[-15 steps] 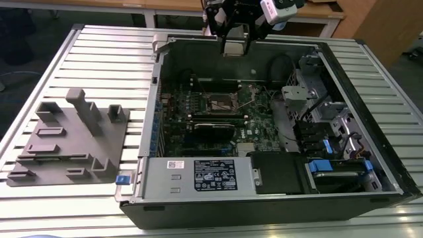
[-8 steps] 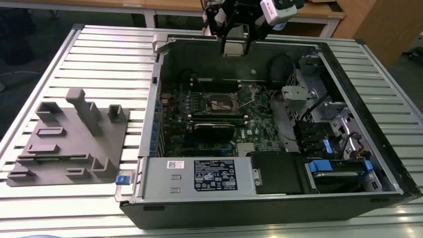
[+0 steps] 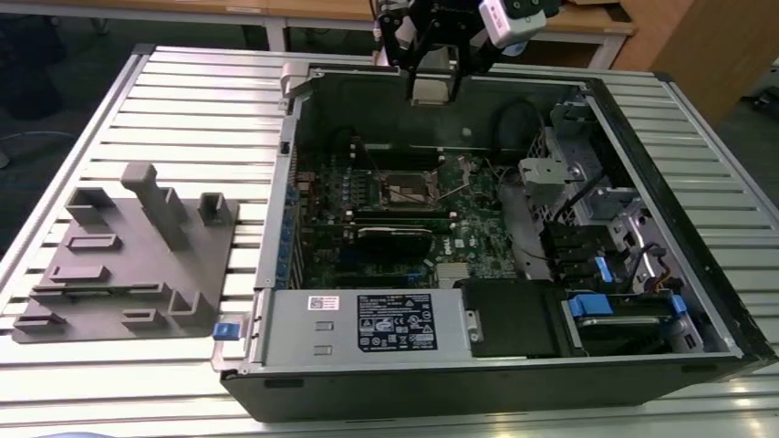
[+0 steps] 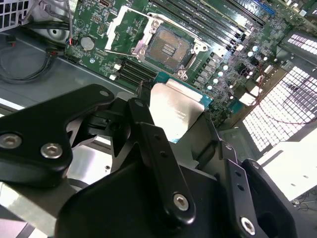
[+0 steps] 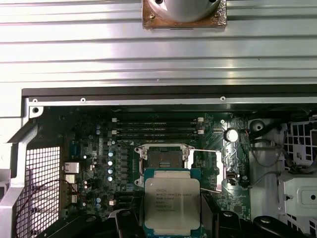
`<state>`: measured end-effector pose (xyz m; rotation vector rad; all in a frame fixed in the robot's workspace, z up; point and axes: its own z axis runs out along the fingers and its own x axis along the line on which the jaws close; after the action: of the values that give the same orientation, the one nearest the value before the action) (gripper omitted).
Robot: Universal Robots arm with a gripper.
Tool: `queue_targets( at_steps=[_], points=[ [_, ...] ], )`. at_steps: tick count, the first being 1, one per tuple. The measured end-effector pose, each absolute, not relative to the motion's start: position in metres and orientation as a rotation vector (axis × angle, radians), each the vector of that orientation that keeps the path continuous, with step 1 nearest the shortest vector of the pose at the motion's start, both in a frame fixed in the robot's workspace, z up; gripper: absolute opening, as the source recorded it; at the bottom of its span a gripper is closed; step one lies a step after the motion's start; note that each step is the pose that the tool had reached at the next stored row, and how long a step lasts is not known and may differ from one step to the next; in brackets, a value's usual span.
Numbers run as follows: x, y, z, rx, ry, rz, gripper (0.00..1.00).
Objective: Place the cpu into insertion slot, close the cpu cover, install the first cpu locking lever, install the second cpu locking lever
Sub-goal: 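Place the cpu into insertion slot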
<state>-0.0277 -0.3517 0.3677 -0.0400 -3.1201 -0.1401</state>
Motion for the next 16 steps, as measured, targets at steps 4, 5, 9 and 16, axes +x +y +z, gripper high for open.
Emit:
queue_targets(
  at_steps=[4, 5, 9, 16],
  points=[
    [-0.0277, -0.3517, 0.3670, -0.040, -3.120, -0.140, 0.54],
    [-0.0277, -0.3517, 0.3665, -0.040, -3.120, -0.140, 0.54],
    [-0.0277, -0.3518, 0.3657, -0.040, -3.120, -0.140, 0.54],
    [-0.0277, -0.3517, 0.3653, -0.040, -3.120, -0.140, 0.54]
  ],
)
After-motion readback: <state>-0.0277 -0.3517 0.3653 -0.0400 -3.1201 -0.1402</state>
